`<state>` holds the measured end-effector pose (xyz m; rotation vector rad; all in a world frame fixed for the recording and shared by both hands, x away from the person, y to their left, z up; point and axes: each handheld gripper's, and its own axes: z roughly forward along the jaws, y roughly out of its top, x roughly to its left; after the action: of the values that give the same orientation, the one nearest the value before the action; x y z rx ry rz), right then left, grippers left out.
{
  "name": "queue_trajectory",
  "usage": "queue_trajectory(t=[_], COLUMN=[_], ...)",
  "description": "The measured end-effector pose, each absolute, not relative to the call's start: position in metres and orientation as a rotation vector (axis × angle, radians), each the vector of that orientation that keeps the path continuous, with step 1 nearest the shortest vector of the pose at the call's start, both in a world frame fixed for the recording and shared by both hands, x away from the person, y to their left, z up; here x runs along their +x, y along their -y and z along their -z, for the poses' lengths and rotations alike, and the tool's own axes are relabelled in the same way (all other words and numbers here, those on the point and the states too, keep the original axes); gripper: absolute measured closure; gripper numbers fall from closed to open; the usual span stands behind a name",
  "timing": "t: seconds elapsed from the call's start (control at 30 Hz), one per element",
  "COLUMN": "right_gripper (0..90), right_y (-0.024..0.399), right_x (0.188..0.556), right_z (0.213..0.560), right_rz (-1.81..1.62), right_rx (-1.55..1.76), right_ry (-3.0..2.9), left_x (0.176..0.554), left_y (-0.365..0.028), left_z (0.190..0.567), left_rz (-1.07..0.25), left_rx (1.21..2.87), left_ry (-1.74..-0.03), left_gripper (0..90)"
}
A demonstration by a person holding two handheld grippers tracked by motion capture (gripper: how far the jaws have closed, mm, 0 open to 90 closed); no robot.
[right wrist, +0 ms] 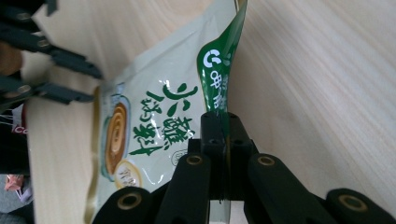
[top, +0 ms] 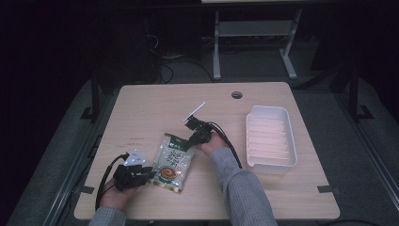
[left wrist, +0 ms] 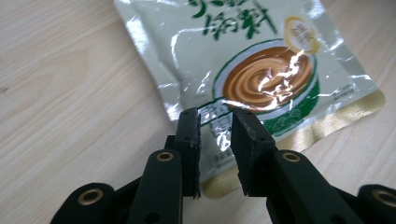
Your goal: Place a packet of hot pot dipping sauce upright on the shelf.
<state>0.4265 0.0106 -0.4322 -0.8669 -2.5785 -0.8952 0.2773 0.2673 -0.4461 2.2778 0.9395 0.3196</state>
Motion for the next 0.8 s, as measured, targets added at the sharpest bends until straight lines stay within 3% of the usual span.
queue_trajectory(t=[0.37, 0.8], right_gripper=[89.2, 89.4], right_y=[-0.007, -0.004], right_x=[0.419, 0.404], right_z=[0.407, 0.353], right_rz=[0.979, 1.082], right_rx=[-0.772, -0.618], right_ry=[2.589, 2.594], left_x=[0.274, 0.274], left_y=[-0.281, -0.288], left_z=[0.440, 0.439], left_rz=[-0.365, -0.390], left_rx=[2.202, 2.178], left_ry=[-0.947, -0.968], left_gripper=[64.5, 60.5])
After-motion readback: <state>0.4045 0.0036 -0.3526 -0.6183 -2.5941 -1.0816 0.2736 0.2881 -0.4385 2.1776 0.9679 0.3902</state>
